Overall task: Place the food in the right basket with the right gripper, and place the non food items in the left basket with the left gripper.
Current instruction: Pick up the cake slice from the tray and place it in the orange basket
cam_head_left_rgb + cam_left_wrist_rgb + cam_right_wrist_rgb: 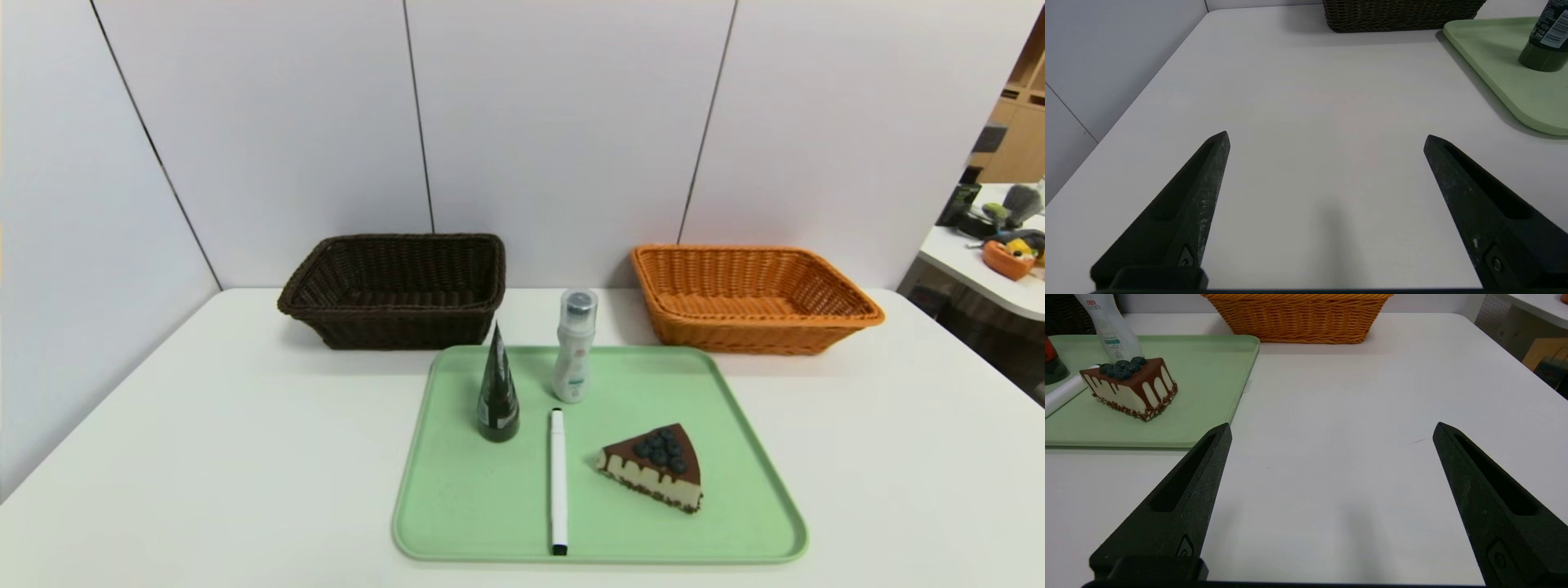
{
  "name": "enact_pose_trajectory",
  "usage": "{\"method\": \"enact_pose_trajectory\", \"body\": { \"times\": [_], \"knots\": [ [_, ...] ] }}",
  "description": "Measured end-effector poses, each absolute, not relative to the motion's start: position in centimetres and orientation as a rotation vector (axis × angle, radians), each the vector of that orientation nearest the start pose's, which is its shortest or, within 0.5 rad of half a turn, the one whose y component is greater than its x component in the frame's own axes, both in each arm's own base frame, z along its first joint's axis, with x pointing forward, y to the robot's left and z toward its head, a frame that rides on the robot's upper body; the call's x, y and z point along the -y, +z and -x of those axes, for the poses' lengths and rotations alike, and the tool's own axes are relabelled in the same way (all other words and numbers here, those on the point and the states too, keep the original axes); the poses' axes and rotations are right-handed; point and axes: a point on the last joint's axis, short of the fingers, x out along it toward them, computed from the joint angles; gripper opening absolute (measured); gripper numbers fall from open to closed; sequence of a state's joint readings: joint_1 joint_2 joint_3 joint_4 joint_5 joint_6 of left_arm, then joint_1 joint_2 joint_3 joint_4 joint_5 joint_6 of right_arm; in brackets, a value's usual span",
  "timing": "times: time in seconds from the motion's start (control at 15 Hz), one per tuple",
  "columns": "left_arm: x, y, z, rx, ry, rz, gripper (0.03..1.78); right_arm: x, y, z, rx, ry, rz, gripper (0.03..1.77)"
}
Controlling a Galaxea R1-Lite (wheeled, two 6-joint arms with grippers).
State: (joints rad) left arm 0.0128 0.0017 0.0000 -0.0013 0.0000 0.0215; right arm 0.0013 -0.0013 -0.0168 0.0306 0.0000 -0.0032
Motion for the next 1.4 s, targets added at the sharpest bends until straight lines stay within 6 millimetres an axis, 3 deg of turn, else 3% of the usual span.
{"method": "enact_pose_trajectory", "body": {
  "times": [0.87, 1.13, 1.4],
  "knots": [
    [0.1, 7.8, 2.3, 0.007, -0.01, -0.076, 1.69, -0.1, 8.0, 2.5, -0.003, 0.038, 0.079, 1.7],
    [0.3, 12.1, 2.9, 0.029, -0.103, -0.081, 1.69, -0.2, 12.6, 3.3, 0.041, 0.081, 0.086, 1.7],
    [0.4, 19.5, 1.0, 0.018, -0.175, -0.075, 1.69, -0.3, 19.9, 2.4, 0.061, 0.108, 0.091, 1.7]
  ]
}}
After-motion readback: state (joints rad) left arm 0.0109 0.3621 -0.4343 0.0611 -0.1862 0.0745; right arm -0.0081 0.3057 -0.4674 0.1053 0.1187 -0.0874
